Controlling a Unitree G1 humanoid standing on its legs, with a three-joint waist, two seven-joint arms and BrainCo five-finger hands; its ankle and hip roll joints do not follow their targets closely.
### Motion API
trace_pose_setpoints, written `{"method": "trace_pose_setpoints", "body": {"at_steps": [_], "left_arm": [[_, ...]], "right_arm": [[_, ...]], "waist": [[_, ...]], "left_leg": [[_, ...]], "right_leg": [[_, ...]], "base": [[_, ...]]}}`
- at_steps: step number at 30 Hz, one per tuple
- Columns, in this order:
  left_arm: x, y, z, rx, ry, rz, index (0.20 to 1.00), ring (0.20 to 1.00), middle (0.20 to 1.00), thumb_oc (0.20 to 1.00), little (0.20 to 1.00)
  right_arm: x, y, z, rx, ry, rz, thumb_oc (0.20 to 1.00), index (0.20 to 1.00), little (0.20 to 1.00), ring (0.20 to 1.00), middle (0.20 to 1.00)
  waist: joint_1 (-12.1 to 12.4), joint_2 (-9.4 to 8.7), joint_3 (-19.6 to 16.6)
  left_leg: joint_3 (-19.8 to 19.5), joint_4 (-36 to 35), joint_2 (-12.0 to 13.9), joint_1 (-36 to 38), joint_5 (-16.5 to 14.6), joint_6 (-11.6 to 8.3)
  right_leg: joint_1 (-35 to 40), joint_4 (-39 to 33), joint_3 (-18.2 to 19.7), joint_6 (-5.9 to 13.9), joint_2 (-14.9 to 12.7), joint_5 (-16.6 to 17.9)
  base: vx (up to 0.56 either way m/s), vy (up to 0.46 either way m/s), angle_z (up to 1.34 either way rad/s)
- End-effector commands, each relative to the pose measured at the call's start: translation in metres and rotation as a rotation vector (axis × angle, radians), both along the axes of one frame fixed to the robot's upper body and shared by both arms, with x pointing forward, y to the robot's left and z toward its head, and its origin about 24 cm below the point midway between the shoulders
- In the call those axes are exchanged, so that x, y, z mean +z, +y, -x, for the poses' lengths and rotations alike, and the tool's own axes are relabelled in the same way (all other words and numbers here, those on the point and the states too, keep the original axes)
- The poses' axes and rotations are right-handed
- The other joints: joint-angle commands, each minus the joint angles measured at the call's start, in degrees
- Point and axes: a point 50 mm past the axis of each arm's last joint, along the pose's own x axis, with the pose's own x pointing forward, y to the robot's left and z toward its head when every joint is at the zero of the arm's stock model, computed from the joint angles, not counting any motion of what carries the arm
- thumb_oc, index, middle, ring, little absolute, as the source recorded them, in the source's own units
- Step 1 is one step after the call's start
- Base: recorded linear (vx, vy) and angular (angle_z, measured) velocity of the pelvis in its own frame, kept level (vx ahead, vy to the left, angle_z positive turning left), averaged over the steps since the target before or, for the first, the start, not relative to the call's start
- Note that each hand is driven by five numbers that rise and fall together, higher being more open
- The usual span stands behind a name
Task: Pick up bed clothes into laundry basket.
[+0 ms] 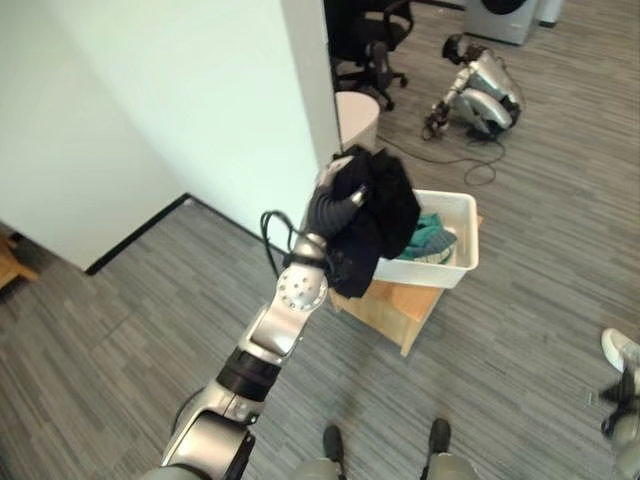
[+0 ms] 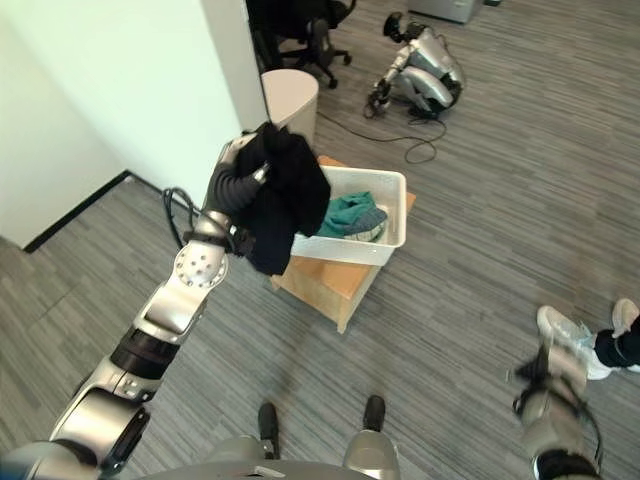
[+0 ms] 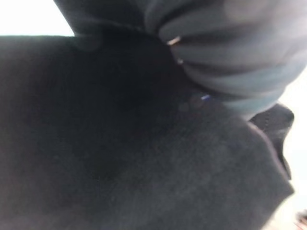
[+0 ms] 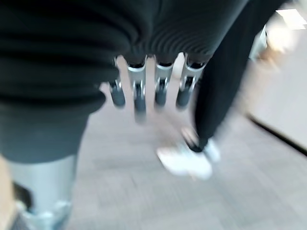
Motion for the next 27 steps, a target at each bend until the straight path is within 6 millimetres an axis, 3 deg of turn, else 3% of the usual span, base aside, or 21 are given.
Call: {"method": "trace_pose_setpoints", "body": {"at_steps": [1, 5, 6, 11, 14, 20, 21, 27], "left_arm": [[0.04, -0.023, -0.003, -0.033, -0.181, -0.007, 0.2, 0.2, 0.2, 0.2, 0.2], [0.04, -0.031, -0.018, 0.018, -0.163, -0.075, 0.2, 0.2, 0.2, 0.2, 0.2], [0.032, -0.03, -0.031, 0.073, -0.121, -0.146, 0.2, 0.2, 0.2, 0.2, 0.2], [0.031, -0.022, -0.051, 0.158, -0.074, -0.225, 0.2, 0.2, 0.2, 0.2, 0.2], [0.048, -0.018, -0.061, 0.205, -0.093, -0.264, 0.2, 0.2, 0.2, 0.2, 0.2], [0.099, -0.019, -0.072, 0.267, -0.179, -0.287, 0.2, 0.2, 0.2, 0.2, 0.2], [0.11, -0.025, -0.07, 0.249, -0.193, -0.251, 0.2, 0.2, 0.2, 0.2, 0.2], [0.125, -0.048, -0.061, 0.177, -0.244, -0.236, 0.2, 0.2, 0.2, 0.2, 0.2]], "right_arm": [[0.004, 0.0, -0.019, 0.003, -0.035, -0.042, 1.0, 1.0, 1.0, 1.0, 1.0], [-0.026, 0.013, 0.013, -0.066, 0.103, -0.155, 1.0, 1.0, 1.0, 1.0, 1.0], [-0.036, 0.021, 0.023, -0.081, 0.146, -0.203, 1.0, 1.0, 1.0, 1.0, 1.0], [-0.043, 0.022, 0.039, -0.113, 0.19, -0.228, 1.0, 1.0, 1.0, 1.0, 1.0], [-0.043, 0.025, 0.034, -0.104, 0.182, -0.237, 1.0, 1.0, 1.0, 1.0, 1.0], [-0.044, 0.036, 0.015, -0.017, 0.192, -0.251, 1.0, 1.0, 1.0, 1.0, 1.0], [-0.048, 0.04, 0.02, 0.008, 0.238, -0.256, 1.0, 1.0, 1.0, 1.0, 1.0], [-0.053, 0.041, 0.031, -0.004, 0.282, -0.272, 1.0, 1.0, 1.0, 1.0, 1.0]], "waist": [[1.7, -1.69, 0.2], [0.4, -1.37, 0.6], [-0.3, -1.39, 0.7], [-1.4, -1.72, 1.2], [-2.1, -2.03, 1.5], [-3.2, -2.26, 2.0], [-3.5, -2.25, 2.0], [-3.7, -2.08, 1.8]], "left_leg": [[2.5, 0.6, 2.2, 1.6, -3.3, -1.33], [3.4, 0.6, 1.9, 1.8, -3.2, -1.49], [3.8, 0.6, 1.9, 1.9, -3.2, -1.59], [4.6, 0.6, 2.1, 2.0, -3.9, -1.87], [5.1, 0.6, 2.4, 1.5, -4.0, -1.95], [6.4, 0.6, 2.5, 1.2, -4.3, -1.94], [6.5, 0.6, 2.4, 1.3, -4.5, -1.95], [6.3, 0.6, 2.0, 1.8, -4.7, -1.83]], "right_leg": [[4.2, 0.9, -1.2, 5.13, -3.7, -5.5], [3.8, 0.9, -0.8, 5.41, -3.4, -5.4], [3.5, 0.9, -0.7, 5.54, -3.2, -5.3], [2.9, 0.9, -0.2, 5.94, -2.9, -5.7], [2.0, 0.9, 0.1, 6.13, -2.8, -5.6], [0.6, 0.9, 1.1, 6.52, -2.8, -5.2], [0.7, 0.9, 1.3, 6.54, -2.8, -5.1], [1.5, 0.9, 1.1, 6.4, -3.0, -5.1]], "base": [[0.02, 0.014, -0.13], [0.03, 0.018, -0.1], [0.07, 0.016, -0.03], [0.03, 0.006, -0.12], [0.0, 0.001, -0.12], [0.0, 0.012, -0.08], [0.01, 0.018, -0.14], [0.02, 0.002, -0.04]]}}
